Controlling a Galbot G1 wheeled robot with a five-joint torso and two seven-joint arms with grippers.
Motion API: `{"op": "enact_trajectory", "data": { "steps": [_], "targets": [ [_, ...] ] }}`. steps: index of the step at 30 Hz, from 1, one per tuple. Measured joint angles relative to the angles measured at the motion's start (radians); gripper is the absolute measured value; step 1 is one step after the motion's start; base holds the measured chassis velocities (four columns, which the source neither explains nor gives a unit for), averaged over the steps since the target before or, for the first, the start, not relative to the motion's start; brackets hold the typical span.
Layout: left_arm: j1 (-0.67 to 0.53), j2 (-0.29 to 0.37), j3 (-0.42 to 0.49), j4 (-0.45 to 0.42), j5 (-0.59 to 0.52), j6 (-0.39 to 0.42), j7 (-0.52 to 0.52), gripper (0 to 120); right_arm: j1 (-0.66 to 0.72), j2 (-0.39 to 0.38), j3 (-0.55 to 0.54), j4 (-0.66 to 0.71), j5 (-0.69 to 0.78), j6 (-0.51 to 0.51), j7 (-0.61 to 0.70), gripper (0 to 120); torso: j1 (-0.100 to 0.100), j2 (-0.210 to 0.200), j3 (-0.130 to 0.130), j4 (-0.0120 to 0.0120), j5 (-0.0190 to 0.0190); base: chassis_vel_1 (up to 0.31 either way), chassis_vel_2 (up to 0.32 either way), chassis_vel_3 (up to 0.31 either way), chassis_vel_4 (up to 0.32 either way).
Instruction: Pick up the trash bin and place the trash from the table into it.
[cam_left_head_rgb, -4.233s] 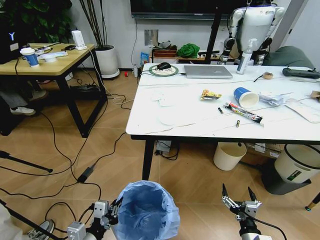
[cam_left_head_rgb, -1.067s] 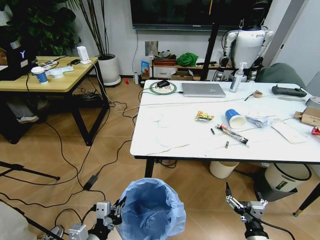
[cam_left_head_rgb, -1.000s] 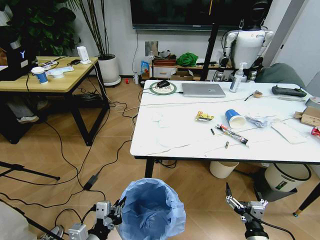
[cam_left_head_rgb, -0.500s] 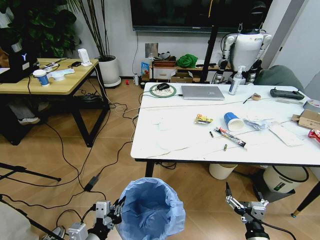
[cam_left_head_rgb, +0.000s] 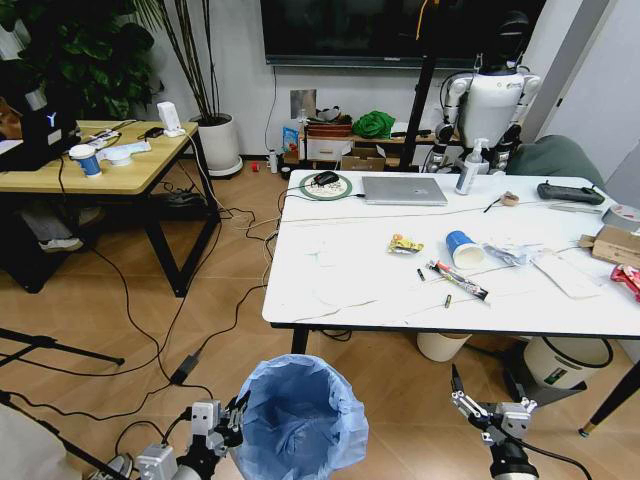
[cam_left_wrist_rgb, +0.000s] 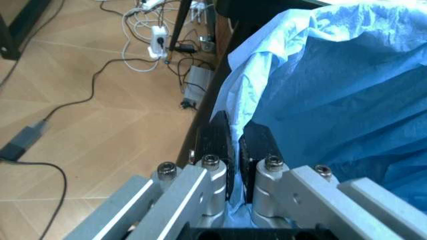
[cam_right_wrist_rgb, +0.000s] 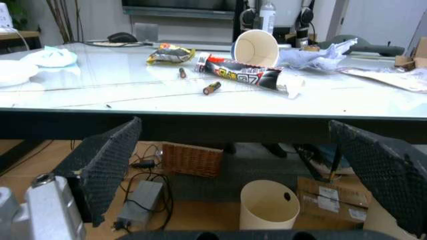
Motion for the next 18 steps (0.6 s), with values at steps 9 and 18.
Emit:
{"op": "enact_trajectory", "data": {
  "steps": [9, 18],
  "targets": [
    [-0.003, 0.001, 0.001, -0.001, 0.006, -0.003, -0.023, 0, 0.005, -0.002, -0.003, -0.004, 0.000, -0.005, 0.001, 100, 0.008, 0.019, 0.011, 0.0000, -0.0001, 0.000, 0.000, 0.000, 0.000],
    [0.000, 0.024, -0.027, -0.025, -0.001, 0.029, 0.000, 0, -0.028, -0.124, -0.094, 0.174, -0.001, -0.066, 0.013, 100, 0.006, 0.014, 0.008, 0.0000, -0.0001, 0.000, 0.000, 0.000, 0.000]
  ]
}}
